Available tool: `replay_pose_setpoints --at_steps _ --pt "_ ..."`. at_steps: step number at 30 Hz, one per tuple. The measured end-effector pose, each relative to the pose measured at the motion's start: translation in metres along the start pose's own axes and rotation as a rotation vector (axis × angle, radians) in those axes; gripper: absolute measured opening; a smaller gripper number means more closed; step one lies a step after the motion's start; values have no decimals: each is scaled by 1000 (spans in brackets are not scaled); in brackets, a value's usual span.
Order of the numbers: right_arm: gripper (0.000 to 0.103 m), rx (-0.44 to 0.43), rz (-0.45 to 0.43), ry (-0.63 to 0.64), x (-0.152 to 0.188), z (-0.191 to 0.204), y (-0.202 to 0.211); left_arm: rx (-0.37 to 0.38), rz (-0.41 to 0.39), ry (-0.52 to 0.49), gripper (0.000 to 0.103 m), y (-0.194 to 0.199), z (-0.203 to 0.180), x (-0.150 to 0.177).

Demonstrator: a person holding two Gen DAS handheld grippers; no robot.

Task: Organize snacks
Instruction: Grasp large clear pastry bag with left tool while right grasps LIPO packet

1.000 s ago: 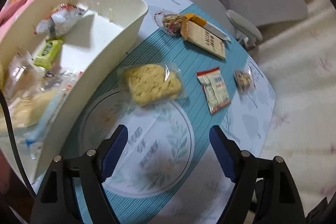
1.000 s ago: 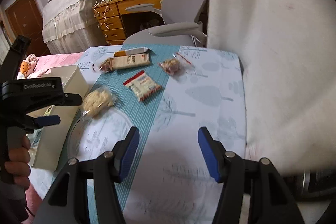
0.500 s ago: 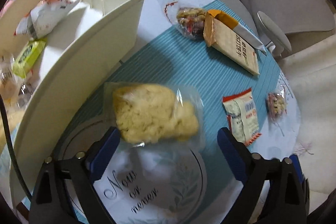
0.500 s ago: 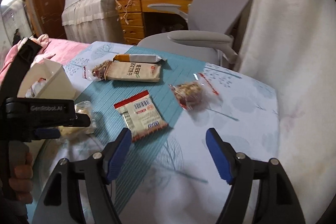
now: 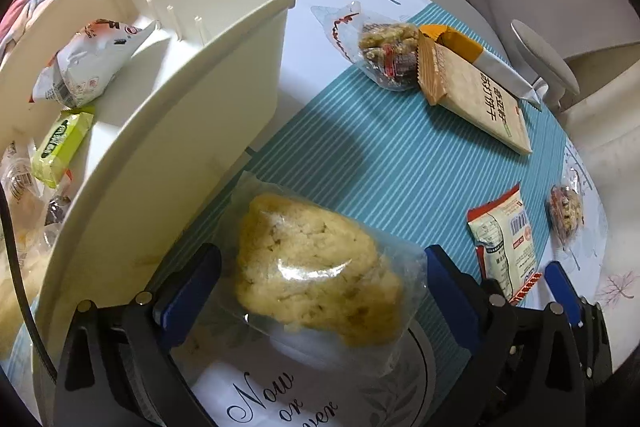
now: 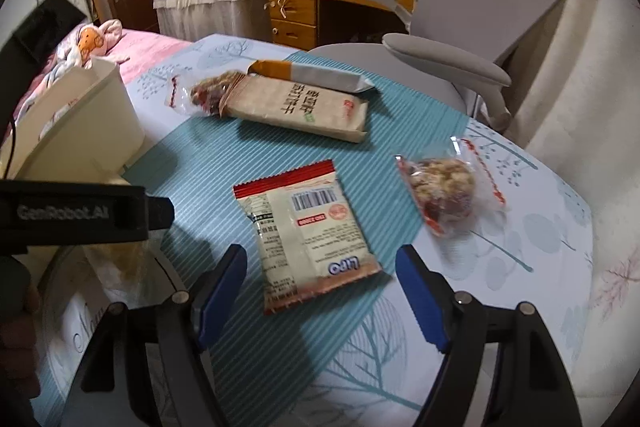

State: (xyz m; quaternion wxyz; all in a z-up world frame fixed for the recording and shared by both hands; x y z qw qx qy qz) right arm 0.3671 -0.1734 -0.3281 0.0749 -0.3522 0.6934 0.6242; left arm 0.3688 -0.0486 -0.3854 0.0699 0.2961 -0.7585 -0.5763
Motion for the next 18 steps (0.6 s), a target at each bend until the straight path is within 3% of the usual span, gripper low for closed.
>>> replay_pose_setpoints --at_steps 8,14,18 --pt "78 27 -8 18 -4 10 -12 -22 10 -57 99 -5 0 10" --pt "77 4 4 -19 -4 11 -15 -34 7 -91 92 -3 2 18" --pt "63 0 7 -13 -3 13 -10 -24 4 -86 86 1 4 22"
Point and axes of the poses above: each gripper's, at about its wrist camera, not at the fingertips, and y roughly against the way its jaws point, z to its left, x to its underside, the point moved 10 cm from there along -y, roughly the way its jaws point, and after that the axes turned 13 degrees about x, right-handed, at the moved point
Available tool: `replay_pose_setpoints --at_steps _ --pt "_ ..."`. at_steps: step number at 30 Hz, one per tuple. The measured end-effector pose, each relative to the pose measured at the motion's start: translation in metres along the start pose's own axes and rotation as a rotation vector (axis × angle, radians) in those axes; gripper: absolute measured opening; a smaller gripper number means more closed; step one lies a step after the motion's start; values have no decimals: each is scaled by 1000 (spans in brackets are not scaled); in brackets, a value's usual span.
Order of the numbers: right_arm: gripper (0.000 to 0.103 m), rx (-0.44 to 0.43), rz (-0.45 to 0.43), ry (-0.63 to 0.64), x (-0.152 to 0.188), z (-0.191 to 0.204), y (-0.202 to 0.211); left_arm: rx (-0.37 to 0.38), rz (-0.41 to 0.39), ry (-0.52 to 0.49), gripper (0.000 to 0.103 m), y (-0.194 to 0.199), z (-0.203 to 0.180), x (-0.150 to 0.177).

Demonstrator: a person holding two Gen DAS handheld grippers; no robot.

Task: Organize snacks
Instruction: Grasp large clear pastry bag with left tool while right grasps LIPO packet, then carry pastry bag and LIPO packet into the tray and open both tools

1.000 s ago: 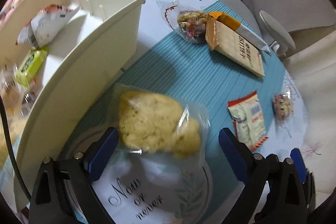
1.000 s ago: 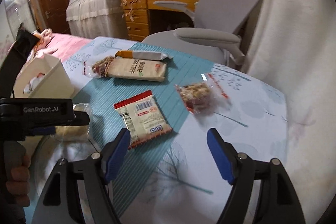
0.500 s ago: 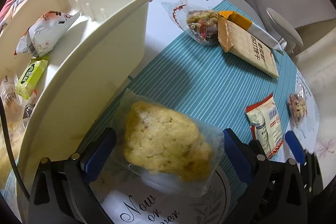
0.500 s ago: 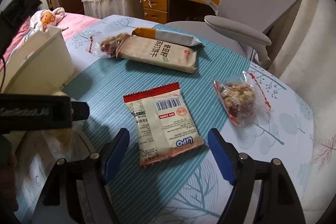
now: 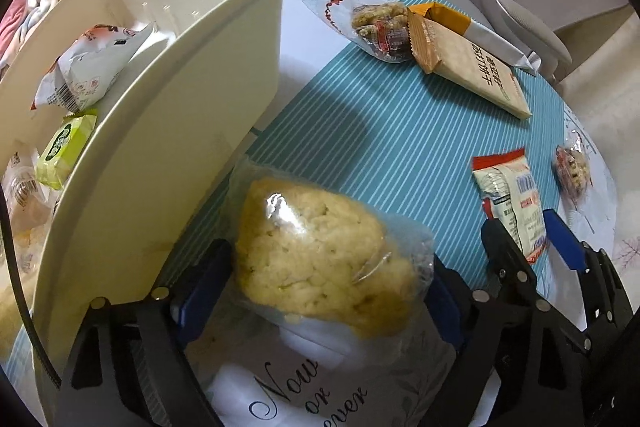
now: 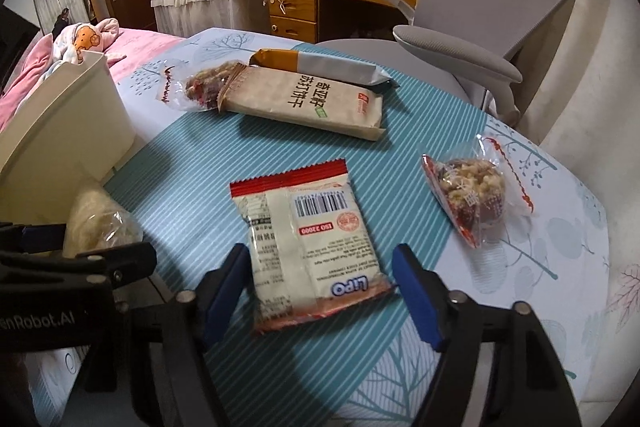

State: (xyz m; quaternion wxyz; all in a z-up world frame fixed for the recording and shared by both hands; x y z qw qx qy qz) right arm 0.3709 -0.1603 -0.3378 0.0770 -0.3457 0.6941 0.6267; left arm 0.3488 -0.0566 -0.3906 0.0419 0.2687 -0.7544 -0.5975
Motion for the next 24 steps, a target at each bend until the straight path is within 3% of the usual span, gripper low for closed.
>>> replay_pose_setpoints --at_steps 3,9,18,24 --pt "54 -2 14 2 3 1 4 9 6 8 82 6 5 4" --pt "49 -15 72 -44 19 -1 16 13 38 21 81 17 18 22" --pt "48 -68 175 -109 63 12 54 54 79 0 80 42 22 59" --pt "48 -81 202 -150 86 19 94 98 80 -69 80 76 13 80"
Point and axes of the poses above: each gripper's, at about its wrist camera, not at the fingertips, and y roughly against the way its jaws point, z to its left, x to its underside, the point moved 10 cm from there along -y, roughly the way its jaws point, and after that the axes turned 13 degrees about x, right-handed, at the moved point
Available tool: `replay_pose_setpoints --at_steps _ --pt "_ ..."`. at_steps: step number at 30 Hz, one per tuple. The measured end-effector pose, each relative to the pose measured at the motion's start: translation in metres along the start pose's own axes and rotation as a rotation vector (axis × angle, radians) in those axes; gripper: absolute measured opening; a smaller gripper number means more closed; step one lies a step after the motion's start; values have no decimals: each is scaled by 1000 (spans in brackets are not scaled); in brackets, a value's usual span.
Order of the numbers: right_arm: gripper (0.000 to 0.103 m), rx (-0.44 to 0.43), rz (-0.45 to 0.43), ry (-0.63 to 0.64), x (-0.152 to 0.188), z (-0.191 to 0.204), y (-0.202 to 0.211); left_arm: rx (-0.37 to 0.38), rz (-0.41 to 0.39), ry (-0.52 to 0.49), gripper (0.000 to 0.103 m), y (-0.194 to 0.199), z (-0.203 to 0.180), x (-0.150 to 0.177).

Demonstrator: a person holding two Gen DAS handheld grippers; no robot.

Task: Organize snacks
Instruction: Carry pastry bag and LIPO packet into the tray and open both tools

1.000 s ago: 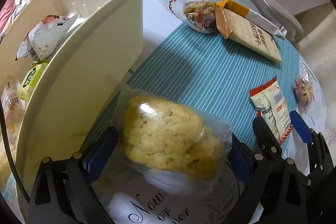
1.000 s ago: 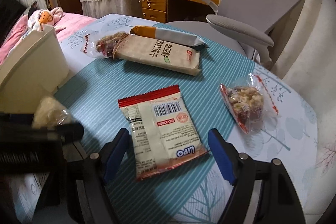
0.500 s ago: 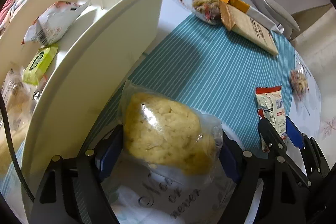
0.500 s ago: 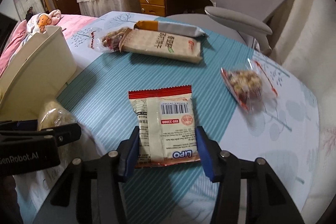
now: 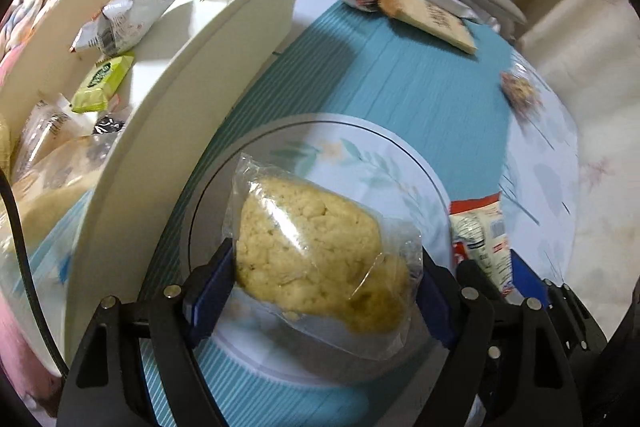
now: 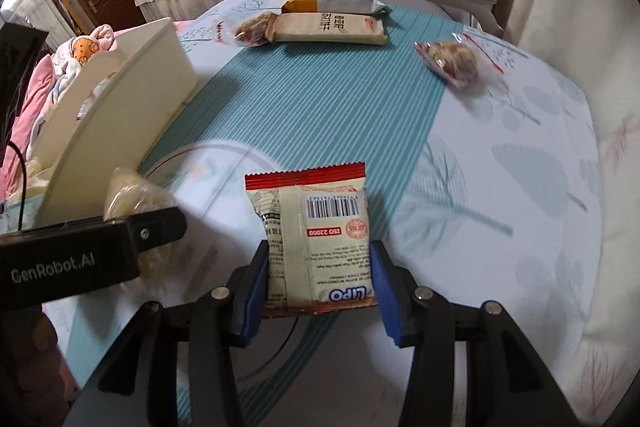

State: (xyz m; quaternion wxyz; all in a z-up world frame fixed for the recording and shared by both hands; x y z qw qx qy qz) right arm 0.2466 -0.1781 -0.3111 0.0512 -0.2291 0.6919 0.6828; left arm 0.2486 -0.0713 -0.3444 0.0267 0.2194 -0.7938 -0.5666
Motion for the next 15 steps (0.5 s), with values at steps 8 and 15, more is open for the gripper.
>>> replay_pose_setpoints --at_steps 8,15 --pt "48 -8 -32 -74 21 0 59 56 -23 -105 80 64 -28 16" --pt "48 -38 -82 -142 29 10 103 46 -124 -198 80 135 -28 14"
Point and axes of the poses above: each gripper's, at about its wrist camera, not at the fingertips, and y roughly against the way its jaws point, z to its left, x to its underside, the point moved 10 cm from there along -y, roughly the way its jaws point, and after that the axes turned 13 degrees about x, right-handed, at the moved point
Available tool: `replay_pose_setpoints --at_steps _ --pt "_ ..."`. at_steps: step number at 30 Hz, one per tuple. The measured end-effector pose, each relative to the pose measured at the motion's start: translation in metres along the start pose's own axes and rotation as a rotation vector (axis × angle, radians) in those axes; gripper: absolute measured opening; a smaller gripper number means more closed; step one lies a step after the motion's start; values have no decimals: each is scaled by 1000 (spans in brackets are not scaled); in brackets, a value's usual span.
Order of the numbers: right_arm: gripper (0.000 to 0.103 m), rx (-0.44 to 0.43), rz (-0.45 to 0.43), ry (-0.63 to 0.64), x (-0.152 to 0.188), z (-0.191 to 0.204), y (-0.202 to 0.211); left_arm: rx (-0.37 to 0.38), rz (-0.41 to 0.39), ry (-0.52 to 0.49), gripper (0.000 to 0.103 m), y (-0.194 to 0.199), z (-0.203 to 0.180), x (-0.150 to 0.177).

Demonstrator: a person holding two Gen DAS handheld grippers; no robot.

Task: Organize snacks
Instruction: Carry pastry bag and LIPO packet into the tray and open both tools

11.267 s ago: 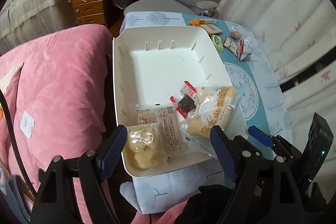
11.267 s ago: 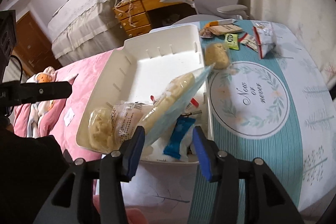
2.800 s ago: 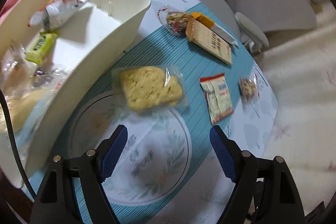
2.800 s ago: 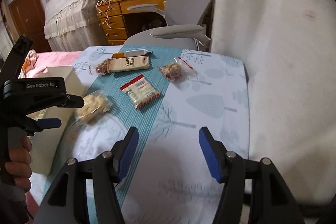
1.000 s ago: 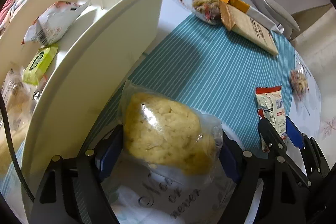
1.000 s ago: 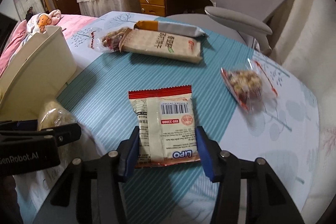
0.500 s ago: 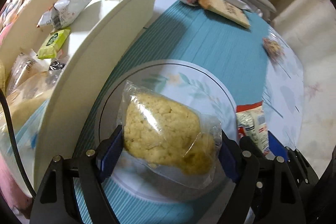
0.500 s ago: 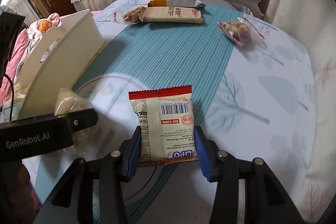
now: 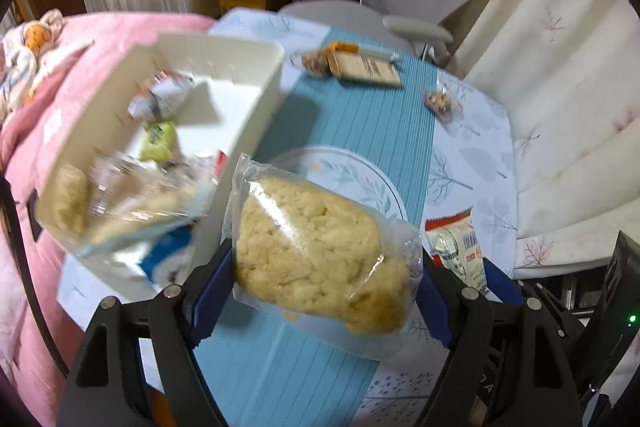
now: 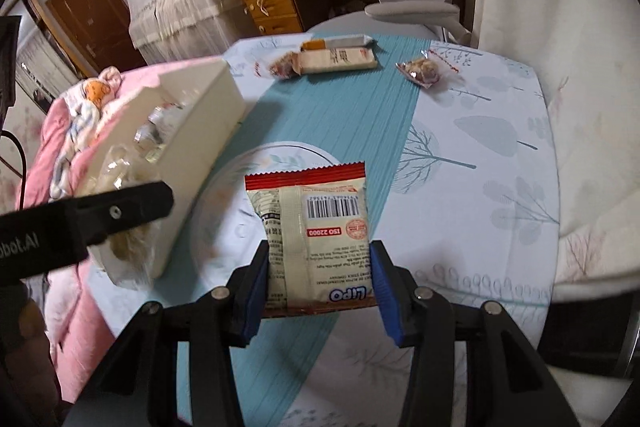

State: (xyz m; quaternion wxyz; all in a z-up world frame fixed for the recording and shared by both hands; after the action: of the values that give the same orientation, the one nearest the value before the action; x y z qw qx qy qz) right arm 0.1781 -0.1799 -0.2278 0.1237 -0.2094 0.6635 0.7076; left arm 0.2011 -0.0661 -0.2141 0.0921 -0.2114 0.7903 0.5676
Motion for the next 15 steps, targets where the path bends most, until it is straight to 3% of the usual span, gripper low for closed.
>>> replay_pose_setpoints --at_steps 15 --pt "48 -62 -121 -20 2 72 65 6 -145 -139 80 91 35 -38"
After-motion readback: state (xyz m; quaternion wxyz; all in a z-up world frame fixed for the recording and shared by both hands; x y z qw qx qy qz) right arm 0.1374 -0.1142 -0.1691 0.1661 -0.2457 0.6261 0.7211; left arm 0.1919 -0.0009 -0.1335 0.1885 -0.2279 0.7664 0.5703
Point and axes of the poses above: each gripper's, at about its wrist camera, not at the fingertips, and y roughly against the way its jaws point, z to its left, x to its underside, the point moved 10 cm from there along -y, roughly the way its jaws point, and after that the axes turned 13 degrees about x, right-handed, at the moved point
